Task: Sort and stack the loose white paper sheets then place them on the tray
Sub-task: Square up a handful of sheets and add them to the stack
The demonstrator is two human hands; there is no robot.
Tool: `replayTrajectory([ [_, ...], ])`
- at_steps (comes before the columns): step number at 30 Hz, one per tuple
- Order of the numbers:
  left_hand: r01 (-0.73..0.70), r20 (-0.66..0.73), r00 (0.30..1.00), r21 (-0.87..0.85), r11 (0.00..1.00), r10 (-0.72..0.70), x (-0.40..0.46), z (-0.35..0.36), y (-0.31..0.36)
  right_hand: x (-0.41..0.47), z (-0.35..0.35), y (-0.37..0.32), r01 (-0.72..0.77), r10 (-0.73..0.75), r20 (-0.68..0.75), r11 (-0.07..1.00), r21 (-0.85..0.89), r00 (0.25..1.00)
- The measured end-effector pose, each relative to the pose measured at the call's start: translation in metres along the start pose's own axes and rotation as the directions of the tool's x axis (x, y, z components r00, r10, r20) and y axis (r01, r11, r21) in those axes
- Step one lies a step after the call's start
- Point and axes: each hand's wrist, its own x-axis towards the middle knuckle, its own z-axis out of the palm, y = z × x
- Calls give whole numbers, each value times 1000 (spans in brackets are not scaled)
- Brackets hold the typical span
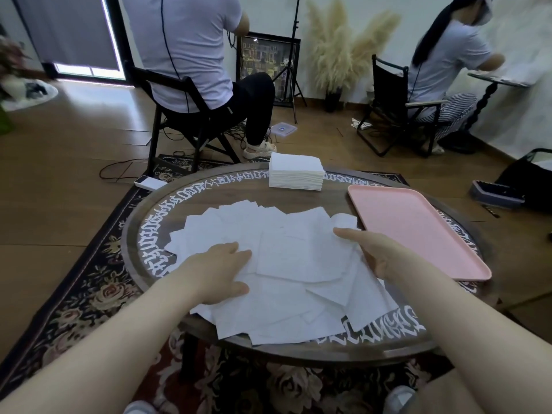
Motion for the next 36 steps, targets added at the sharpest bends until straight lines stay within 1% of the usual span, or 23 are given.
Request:
replayTrajectory([
  [2,0,-1,1000,-3,1000,0,1,0,0,-4,-1,2,14,-8,46,991,-133,999],
  [3,1,-8,1000,-7,1000,-2,2,1,-1,-5,0,4,23,-12,64,985,-170,998],
  [4,2,-19,1000,-12,1000,-2,3,1,-1,-5,1,6,33,-21,70,983,-181,997],
  [8,3,-76,997,-53,999,-7,8,10,-1,-2,7,11,110,-108,20,975,-193,994],
  [13,25,-33,999,-7,1000,-25,16,19,-4,-5,1,8,168,-174,-19,969,-179,985],
  [20,10,-53,999,-2,1000,-10,18,21,-6,-20,-34,-1,224,-254,-101,945,-240,962],
  [22,11,-52,999,4,1000,-10,19,21,-6,-28,-45,-4,279,-303,-138,945,-170,943],
  [24,21,-41,999,9,1000,-21,18,19,-5,-35,-52,-8,382,-378,-181,924,-15,908],
  [26,38,-51,998,20,999,-37,16,13,-2,-43,-52,-12,480,-439,-248,865,143,864],
  [27,45,-85,995,12,999,-44,14,9,1,-46,-48,-14,522,-463,-274,828,205,843],
  [28,42,-134,990,-41,998,-47,12,4,6,-50,-43,-16,554,-486,-283,790,262,827],
  [29,16,-182,982,-164,986,-46,8,-1,12,-53,-36,-18,572,-504,-274,756,317,819],
  [30,-38,-212,976,-364,931,-43,5,-6,20,-55,-28,-19,575,-515,-254,728,373,818],
  [31,-113,-222,975,-601,791,-30,1,-11,29,-57,-20,-19,557,-513,-225,713,426,828],
  [32,-177,-225,974,-798,576,-13,-4,-16,40,-58,-10,-18,524,-498,-189,714,465,846],
  [33,-215,-237,971,-905,368,-14,-8,-20,50,-58,-1,-16,483,-476,-149,729,485,867],
  [34,-235,-248,968,-951,202,-40,-8,-22,58,-59,9,-14,440,-453,-98,756,485,886],
  [36,-272,-257,951,-960,-69,-174,0,-26,67,-62,23,-11,361,-414,42,835,415,909],
])
